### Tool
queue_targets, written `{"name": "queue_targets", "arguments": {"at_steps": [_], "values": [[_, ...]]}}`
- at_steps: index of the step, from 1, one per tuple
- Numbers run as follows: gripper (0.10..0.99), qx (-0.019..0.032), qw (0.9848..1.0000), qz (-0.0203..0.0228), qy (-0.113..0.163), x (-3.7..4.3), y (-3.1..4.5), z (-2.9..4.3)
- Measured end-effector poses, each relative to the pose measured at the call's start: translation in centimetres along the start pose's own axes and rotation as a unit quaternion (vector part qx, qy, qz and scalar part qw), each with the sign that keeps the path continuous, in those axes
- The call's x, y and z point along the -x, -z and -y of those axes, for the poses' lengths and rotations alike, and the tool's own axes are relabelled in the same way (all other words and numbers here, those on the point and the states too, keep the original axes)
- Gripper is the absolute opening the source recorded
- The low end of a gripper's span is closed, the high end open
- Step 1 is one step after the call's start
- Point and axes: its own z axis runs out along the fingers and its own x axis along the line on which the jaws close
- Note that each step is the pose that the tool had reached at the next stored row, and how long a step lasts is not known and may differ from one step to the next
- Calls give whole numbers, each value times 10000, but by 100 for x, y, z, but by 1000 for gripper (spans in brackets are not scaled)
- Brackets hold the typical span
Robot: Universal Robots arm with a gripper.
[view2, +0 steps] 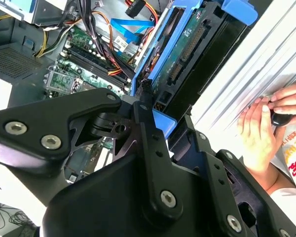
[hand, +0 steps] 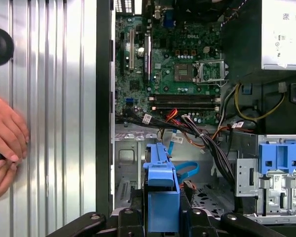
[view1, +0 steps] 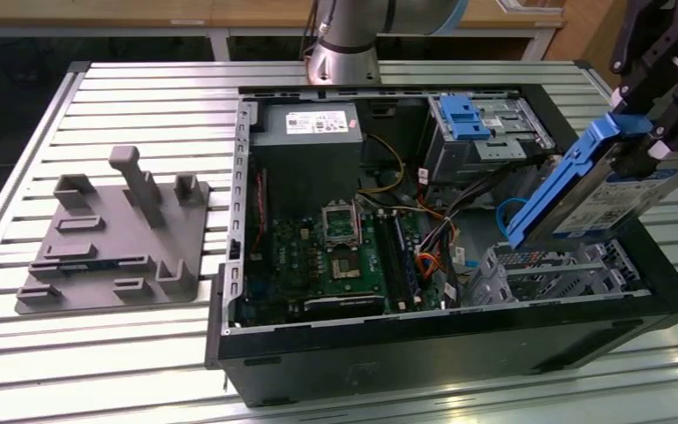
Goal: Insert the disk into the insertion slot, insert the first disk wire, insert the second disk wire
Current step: 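Insert the disk into the insertion slot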
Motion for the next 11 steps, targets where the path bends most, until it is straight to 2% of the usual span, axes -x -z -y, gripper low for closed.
{"name": "queue_targets", "arguments": {"at_steps": [11], "values": [[361,2,10000,-5,19,-4,-70,-2]]}}
